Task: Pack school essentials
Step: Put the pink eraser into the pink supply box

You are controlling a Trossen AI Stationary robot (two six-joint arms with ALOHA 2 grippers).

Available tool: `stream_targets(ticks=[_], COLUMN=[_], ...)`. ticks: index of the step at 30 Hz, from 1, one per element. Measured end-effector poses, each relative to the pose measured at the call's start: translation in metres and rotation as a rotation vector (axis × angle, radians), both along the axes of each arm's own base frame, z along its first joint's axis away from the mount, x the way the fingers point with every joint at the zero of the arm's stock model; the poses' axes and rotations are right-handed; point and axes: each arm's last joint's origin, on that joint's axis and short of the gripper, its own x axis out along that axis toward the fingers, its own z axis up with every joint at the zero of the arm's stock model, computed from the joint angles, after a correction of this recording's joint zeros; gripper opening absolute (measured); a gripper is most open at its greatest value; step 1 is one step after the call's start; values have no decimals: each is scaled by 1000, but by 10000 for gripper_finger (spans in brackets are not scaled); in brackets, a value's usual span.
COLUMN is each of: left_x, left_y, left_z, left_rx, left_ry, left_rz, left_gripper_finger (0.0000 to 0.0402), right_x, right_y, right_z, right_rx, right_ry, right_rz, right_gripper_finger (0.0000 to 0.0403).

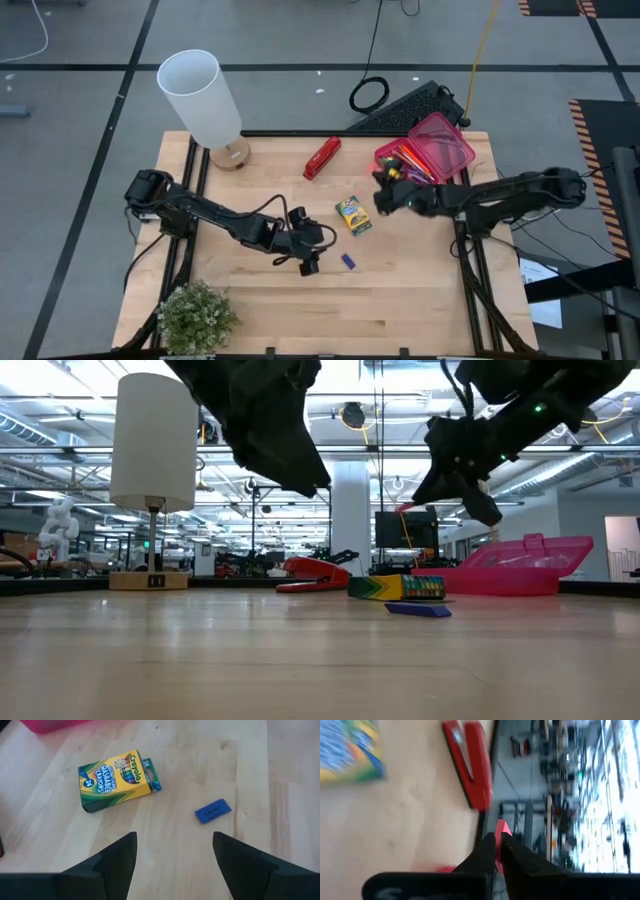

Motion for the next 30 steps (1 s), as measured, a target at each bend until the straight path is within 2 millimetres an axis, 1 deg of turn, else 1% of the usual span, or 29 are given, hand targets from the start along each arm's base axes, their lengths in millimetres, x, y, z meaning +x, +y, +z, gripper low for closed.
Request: stream_targets(ticks=[6, 13, 17, 23, 30], left_x=[-1, -1, -2, 0, 3], left_y=[8, 15, 15, 14, 14], left_z=[-11, -20, -22, -20, -17], left_rx=[-8, -33, -33, -41, -45], left_ry=[-34, -66, -85, -113, -146], left_rz=[5, 0, -7, -21, -37], left_gripper_finger=[264, 264, 264, 264, 264], right_x=[-19, -38, -47, -60, -67], right_y=[-38, -68, -80, -93, -107], right_z=[10, 4, -3, -18, -39], right_rx=[158, 329, 368, 391, 378], right_ry=[-62, -72, -112, -143, -127], right_rz=[-46, -138, -191, -243, -303], right_gripper_finger=[13, 13, 13, 13, 13])
